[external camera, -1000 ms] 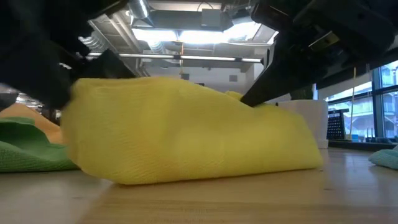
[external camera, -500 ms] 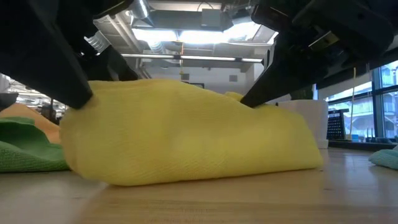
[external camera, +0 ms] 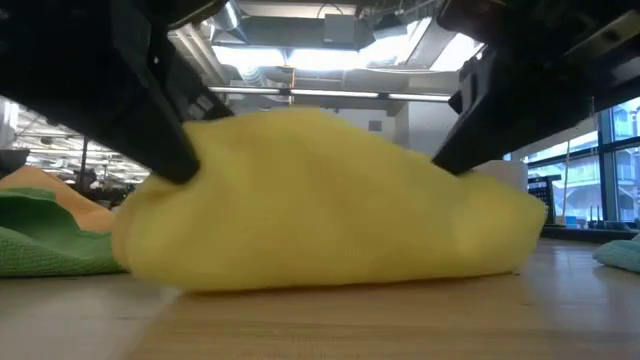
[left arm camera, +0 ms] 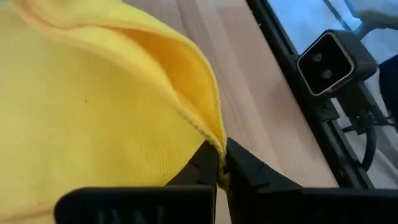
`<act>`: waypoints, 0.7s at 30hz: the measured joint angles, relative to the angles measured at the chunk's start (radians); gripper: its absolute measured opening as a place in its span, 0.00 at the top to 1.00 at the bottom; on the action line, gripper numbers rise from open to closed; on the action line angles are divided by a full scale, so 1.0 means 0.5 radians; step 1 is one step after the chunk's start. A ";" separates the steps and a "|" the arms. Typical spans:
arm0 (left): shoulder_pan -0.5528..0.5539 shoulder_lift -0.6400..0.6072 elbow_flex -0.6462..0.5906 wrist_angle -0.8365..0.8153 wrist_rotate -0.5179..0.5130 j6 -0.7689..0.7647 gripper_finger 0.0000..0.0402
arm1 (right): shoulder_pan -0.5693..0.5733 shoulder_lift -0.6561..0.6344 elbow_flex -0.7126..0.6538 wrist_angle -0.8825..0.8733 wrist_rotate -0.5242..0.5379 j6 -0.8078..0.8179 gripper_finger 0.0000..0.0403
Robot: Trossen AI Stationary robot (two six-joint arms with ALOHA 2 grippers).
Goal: Roll microfiber towels into tight, uniform cylinder then place into a basket
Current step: Roll the yellow towel
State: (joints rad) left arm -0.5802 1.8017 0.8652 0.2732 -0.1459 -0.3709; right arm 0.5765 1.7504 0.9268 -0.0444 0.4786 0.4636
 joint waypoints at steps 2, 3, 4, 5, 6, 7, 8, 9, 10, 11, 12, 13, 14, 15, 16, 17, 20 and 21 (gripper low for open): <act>0.017 -0.046 0.000 -0.046 0.000 0.085 0.99 | 0.012 0.000 0.000 -0.007 0.006 -0.018 1.00; 0.032 -0.080 0.000 -0.101 -0.019 0.148 0.99 | 0.015 0.001 0.000 -0.008 0.041 -0.057 1.00; 0.050 -0.119 0.000 -0.183 -0.071 0.201 0.99 | 0.019 0.001 0.000 -0.014 0.089 -0.094 1.00; 0.076 -0.160 0.000 -0.259 -0.133 0.239 1.00 | 0.021 0.001 0.001 -0.035 0.148 -0.114 1.00; 0.108 -0.200 0.000 -0.338 -0.192 0.275 1.00 | 0.021 0.000 0.001 -0.070 0.211 -0.124 1.00; 0.144 -0.245 0.000 -0.415 -0.232 0.309 1.00 | 0.019 -0.005 0.001 -0.123 0.264 -0.118 1.00; 0.181 -0.285 0.000 -0.467 -0.249 0.350 1.00 | 0.014 -0.011 0.001 -0.179 0.314 -0.095 1.00; 0.219 -0.316 0.001 -0.492 -0.253 0.397 1.00 | 0.007 -0.021 0.001 -0.226 0.358 -0.065 1.00; 0.255 -0.345 0.003 -0.524 -0.253 0.443 1.00 | 0.004 -0.032 0.001 -0.273 0.405 -0.040 1.00; 0.289 -0.370 0.003 -0.563 -0.250 0.483 1.00 | 0.004 -0.042 0.001 -0.314 0.449 -0.018 1.00; 0.330 -0.385 0.003 -0.583 -0.230 0.524 1.00 | 0.003 -0.049 0.001 -0.342 0.495 0.003 1.00; 0.378 -0.392 0.003 -0.601 -0.192 0.569 1.00 | 0.000 -0.055 0.001 -0.366 0.545 0.012 1.00; 0.425 -0.393 0.003 -0.634 -0.169 0.602 1.00 | -0.007 -0.058 0.001 -0.380 0.589 0.023 1.00; 0.474 -0.393 0.003 -0.679 -0.143 0.613 1.00 | -0.013 -0.058 0.001 -0.389 0.629 0.045 1.00; 0.519 -0.391 0.002 -0.719 -0.130 0.622 1.00 | -0.026 -0.058 0.001 -0.404 0.659 0.061 1.00; 0.565 -0.388 0.002 -0.751 -0.113 0.631 1.00 | -0.041 -0.058 0.001 -0.421 0.674 0.081 1.00; 0.671 -0.367 -0.005 -0.836 -0.089 0.646 1.00 | -0.113 -0.052 -0.029 -0.429 0.683 0.129 1.00; 0.700 -0.367 -0.011 -0.836 -0.088 0.657 1.00 | -0.139 -0.051 -0.055 -0.430 0.687 0.152 1.00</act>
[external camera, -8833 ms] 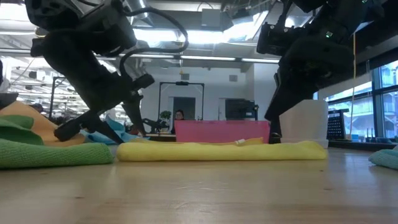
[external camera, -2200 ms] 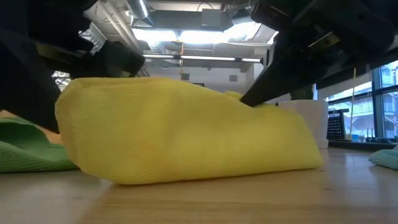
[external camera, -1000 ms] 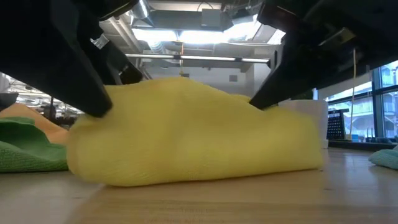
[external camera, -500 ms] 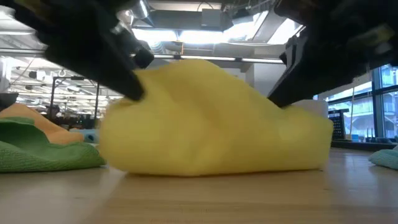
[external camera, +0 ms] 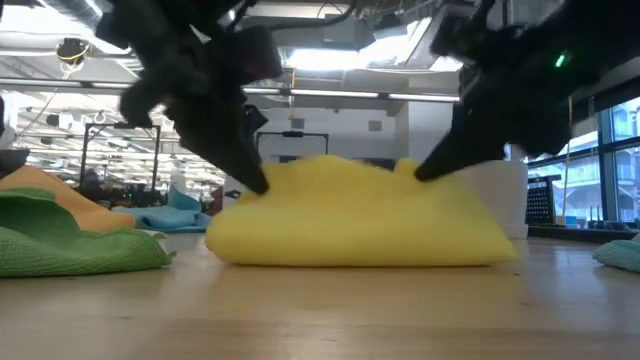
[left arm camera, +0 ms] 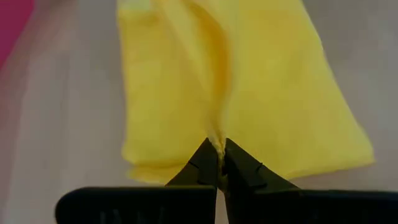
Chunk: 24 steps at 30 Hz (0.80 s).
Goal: Roll microfiber towels into tight, uniform cylinder then place into a basket
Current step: Roll the yellow towel
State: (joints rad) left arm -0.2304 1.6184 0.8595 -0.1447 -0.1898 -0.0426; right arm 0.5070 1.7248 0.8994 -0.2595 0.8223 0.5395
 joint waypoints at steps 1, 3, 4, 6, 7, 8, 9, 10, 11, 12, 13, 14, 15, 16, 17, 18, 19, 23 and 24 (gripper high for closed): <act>0.026 0.000 -0.007 0.027 0.001 0.015 1.00 | -0.025 0.001 -0.031 0.006 -0.001 0.014 1.00; 0.075 -0.002 -0.021 0.051 0.000 0.056 1.00 | -0.067 0.002 -0.100 0.052 -0.001 0.042 1.00; 0.094 -0.002 -0.027 0.047 0.000 0.078 1.00 | -0.088 0.002 -0.135 0.077 -0.002 0.059 1.00; 0.130 -0.001 -0.030 0.055 0.000 0.124 1.00 | -0.128 0.002 -0.206 0.157 -0.025 0.065 1.00; 0.144 -0.002 -0.032 0.060 0.000 0.151 1.00 | -0.147 0.002 -0.245 0.227 -0.047 0.065 1.00; 0.160 -0.002 -0.038 0.060 0.001 0.169 1.00 | -0.164 0.002 -0.283 0.295 -0.072 0.064 1.00; 0.175 -0.002 -0.044 0.057 0.001 0.196 1.00 | -0.177 0.003 -0.315 0.357 -0.089 0.063 1.00; 0.188 -0.002 -0.046 0.055 0.002 0.209 1.00 | -0.190 0.004 -0.341 0.420 -0.103 0.057 1.00; 0.200 -0.002 -0.045 0.055 0.002 0.213 1.00 | -0.200 0.004 -0.366 0.482 -0.107 0.048 1.00; 0.210 -0.002 -0.046 0.055 0.002 0.215 1.00 | -0.208 0.004 -0.389 0.529 -0.114 0.029 1.00; 0.217 -0.002 -0.046 0.053 0.002 0.216 1.00 | -0.212 0.004 -0.407 0.567 -0.117 0.012 1.00; 0.227 -0.002 -0.045 0.053 0.002 0.218 1.00 | -0.215 0.004 -0.415 0.585 -0.116 0.008 1.00; 0.236 0.005 -0.045 0.055 0.002 0.233 0.99 | -0.215 0.004 -0.415 0.590 -0.108 0.006 1.00; 0.241 0.015 -0.045 0.057 0.002 0.251 0.98 | -0.215 0.004 -0.415 0.589 -0.097 0.006 0.99; 0.245 0.020 -0.046 0.046 0.002 0.263 0.97 | -0.216 0.004 -0.415 0.589 -0.094 0.007 0.99; 0.251 0.024 -0.046 0.045 0.002 0.265 0.95 | -0.217 0.004 -0.415 0.591 -0.094 0.006 0.98; 0.255 0.037 -0.045 0.068 0.002 0.266 0.93 | -0.218 0.004 -0.415 0.590 -0.091 0.007 0.97; 0.280 0.059 -0.048 0.059 -0.013 0.289 0.85 | -0.222 0.005 -0.417 0.579 -0.063 0.045 0.95; 0.284 0.061 -0.046 0.067 -0.035 0.289 0.84 | -0.223 0.005 -0.417 0.570 -0.042 0.058 0.94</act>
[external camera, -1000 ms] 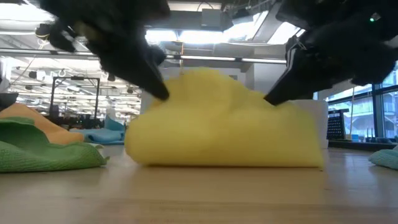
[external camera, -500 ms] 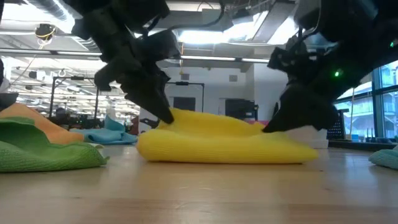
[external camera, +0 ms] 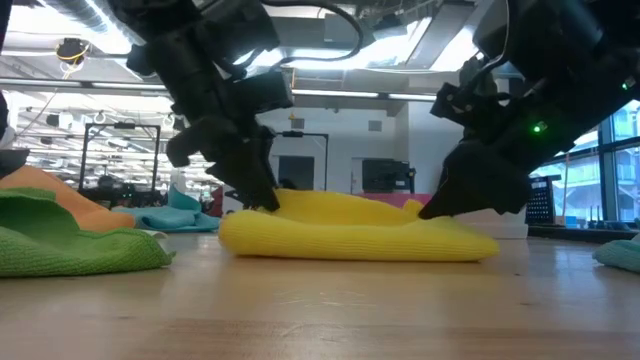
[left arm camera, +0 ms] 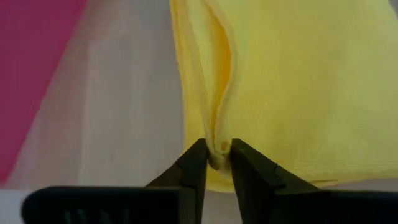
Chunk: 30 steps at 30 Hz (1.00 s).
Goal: Roll microfiber towels into tight, uniform cylinder then place into a basket
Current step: Roll the yellow towel
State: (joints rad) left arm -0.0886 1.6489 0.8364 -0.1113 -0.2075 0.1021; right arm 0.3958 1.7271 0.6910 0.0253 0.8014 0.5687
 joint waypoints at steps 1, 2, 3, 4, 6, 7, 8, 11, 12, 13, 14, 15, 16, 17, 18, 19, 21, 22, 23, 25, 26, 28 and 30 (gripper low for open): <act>0.004 0.000 0.000 -0.004 -0.033 0.001 0.82 | 0.000 0.000 0.000 -0.005 0.027 0.001 0.93; 0.007 0.000 0.001 -0.006 -0.071 0.002 0.81 | -0.001 0.000 0.000 -0.007 0.048 0.001 0.93; 0.007 0.000 0.000 -0.006 -0.094 0.013 0.80 | -0.001 0.000 0.000 -0.008 0.065 0.001 0.92; 0.007 0.000 0.000 -0.008 -0.112 0.027 0.79 | -0.001 0.000 0.000 -0.011 0.074 -0.001 0.90; 0.007 0.000 0.000 -0.026 -0.127 0.045 0.78 | -0.001 0.000 0.000 -0.011 0.084 -0.012 0.88; 0.007 0.000 0.000 -0.031 -0.128 0.050 0.78 | 0.000 0.000 0.000 -0.011 0.085 -0.022 0.86; 0.007 0.000 0.000 -0.030 -0.128 0.058 0.78 | 0.000 0.000 0.000 -0.011 0.085 -0.032 0.84; 0.007 0.000 0.001 -0.031 -0.128 0.072 0.78 | 0.000 0.000 0.000 -0.012 0.079 -0.041 0.75; 0.007 0.000 0.001 -0.031 -0.129 0.072 0.77 | 0.002 -0.003 0.000 -0.015 0.078 -0.041 0.72; 0.007 0.000 0.000 -0.031 -0.129 0.072 0.77 | 0.002 -0.008 0.000 -0.017 0.078 -0.043 0.68; 0.007 0.000 0.000 -0.033 -0.129 0.073 0.76 | 0.002 -0.018 0.000 -0.019 0.077 -0.046 0.64; 0.007 0.000 0.000 -0.036 -0.129 0.073 0.75 | 0.002 -0.034 0.000 -0.025 0.074 -0.049 0.61; 0.006 0.000 0.000 -0.039 -0.133 0.073 0.73 | 0.002 -0.055 0.000 -0.027 0.073 -0.050 0.57; 0.005 -0.007 0.001 -0.049 -0.150 0.074 0.72 | 0.002 -0.083 0.000 -0.030 0.073 -0.056 0.54; 0.004 -0.022 0.000 -0.074 -0.181 0.077 0.70 | 0.002 -0.114 0.000 -0.046 0.073 -0.061 0.52; 0.005 -0.037 0.001 -0.080 -0.229 0.078 0.69 | 0.002 -0.145 0.000 -0.061 0.074 -0.064 0.49; 0.005 -0.094 0.002 -0.140 -0.326 0.078 0.65 | 0.007 -0.225 0.000 -0.118 0.084 -0.067 0.46; 0.005 -0.123 0.002 -0.153 -0.366 0.078 0.64 | 0.009 -0.263 0.000 -0.131 0.088 -0.069 0.46; 0.005 -0.154 0.003 -0.151 -0.393 0.076 0.62 | 0.010 -0.299 0.002 -0.147 0.088 -0.069 0.45; -0.004 -0.231 0.003 -0.167 -0.412 0.049 0.60 | 0.017 -0.358 0.000 -0.163 0.088 -0.080 0.46; -0.014 -0.259 0.004 -0.145 -0.393 0.030 0.60 | 0.018 -0.379 0.002 -0.154 0.087 -0.085 0.47; -0.029 -0.288 0.005 -0.104 -0.281 -0.005 0.60 | 0.021 -0.395 0.002 -0.134 0.064 -0.099 0.49; -0.052 -0.277 0.004 -0.032 -0.165 -0.057 0.60 | 0.021 -0.390 0.002 -0.110 0.007 -0.107 0.54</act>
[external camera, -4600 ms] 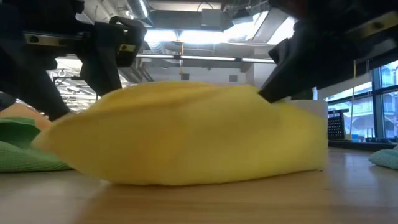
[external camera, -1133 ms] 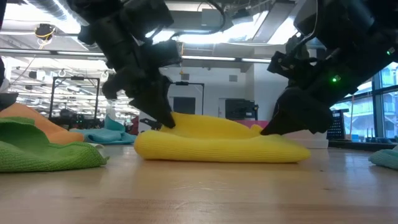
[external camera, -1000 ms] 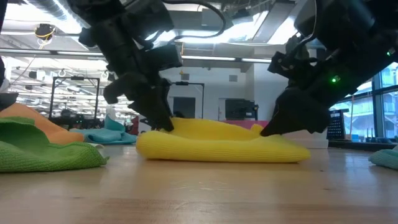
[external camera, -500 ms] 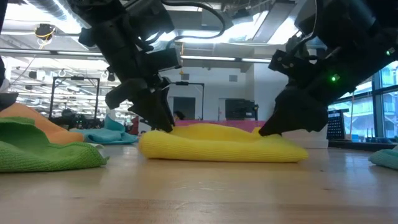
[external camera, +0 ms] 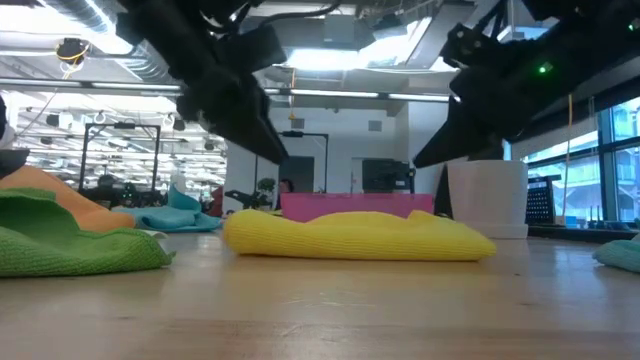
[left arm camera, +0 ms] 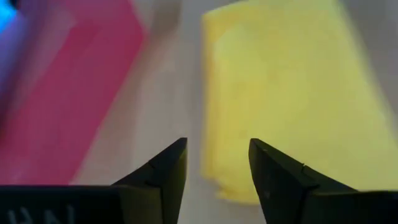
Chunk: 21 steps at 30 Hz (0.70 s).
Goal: Roll microfiber towels into tight, uniform cylinder then place into a basket
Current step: Roll the yellow towel
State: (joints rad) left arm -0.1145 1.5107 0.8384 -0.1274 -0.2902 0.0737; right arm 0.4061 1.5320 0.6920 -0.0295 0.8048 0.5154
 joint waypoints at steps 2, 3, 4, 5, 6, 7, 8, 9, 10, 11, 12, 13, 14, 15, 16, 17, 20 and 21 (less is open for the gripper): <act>-0.023 0.057 -0.013 0.161 0.063 -0.018 0.60 | -0.003 0.029 0.000 0.039 -0.079 -0.001 0.61; -0.035 0.092 -0.035 0.218 0.070 -0.015 0.60 | -0.012 0.045 0.000 0.043 -0.126 -0.001 0.66; -0.041 0.128 -0.056 0.255 0.072 -0.008 0.60 | -0.023 0.067 -0.001 0.067 -0.168 0.000 0.71; -0.045 0.172 -0.067 0.303 0.078 0.002 0.60 | -0.033 0.086 0.000 0.091 -0.200 0.006 0.77; -0.043 0.209 -0.078 0.334 0.078 0.019 0.60 | -0.045 0.105 0.000 0.096 -0.208 0.007 0.83; -0.033 0.242 -0.083 0.334 0.078 0.027 0.60 | -0.059 0.132 0.000 0.124 -0.208 0.004 0.89; -0.020 0.279 -0.085 0.340 0.077 0.032 0.60 | -0.069 0.159 0.001 0.139 -0.212 0.001 0.94; 0.000 0.312 -0.092 0.331 0.077 0.035 0.59 | -0.089 0.184 0.000 0.131 -0.216 0.000 0.97; 0.021 0.349 -0.093 0.325 0.077 0.031 0.59 | -0.110 0.213 -0.001 0.138 -0.217 0.009 0.97; 0.040 0.382 -0.093 0.332 0.075 0.028 0.59 | -0.134 0.245 0.000 0.142 -0.220 0.041 0.97; 0.059 0.399 -0.094 0.316 0.072 0.019 0.59 | -0.161 0.274 0.000 0.126 -0.220 0.082 0.96; 0.079 0.419 -0.094 0.327 0.067 0.017 0.59 | -0.186 0.307 0.000 0.120 -0.220 0.117 0.95; 0.095 0.436 -0.091 0.338 0.067 0.015 0.59 | -0.205 0.336 0.000 0.122 -0.220 0.144 0.94; 0.109 0.443 -0.092 0.321 0.067 0.013 0.59 | -0.222 0.360 -0.002 0.114 -0.218 0.166 0.94; 0.121 0.452 -0.092 0.321 0.067 0.004 0.59 | -0.234 0.380 -0.002 0.115 -0.219 0.181 0.94; 0.131 0.461 -0.092 0.325 0.067 -0.008 0.59 | -0.243 0.394 -0.002 0.113 -0.220 0.208 0.94; 0.142 0.462 -0.092 0.317 0.067 -0.022 0.59 | -0.249 0.408 -0.002 0.096 -0.221 0.230 0.96; 0.141 0.462 -0.092 0.309 0.067 -0.022 0.59 | -0.249 0.408 -0.002 0.088 -0.220 0.236 0.97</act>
State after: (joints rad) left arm -0.0438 1.7416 0.7921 0.0272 -0.2569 0.0628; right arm 0.2813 1.7359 0.6910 0.0145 0.6948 0.6335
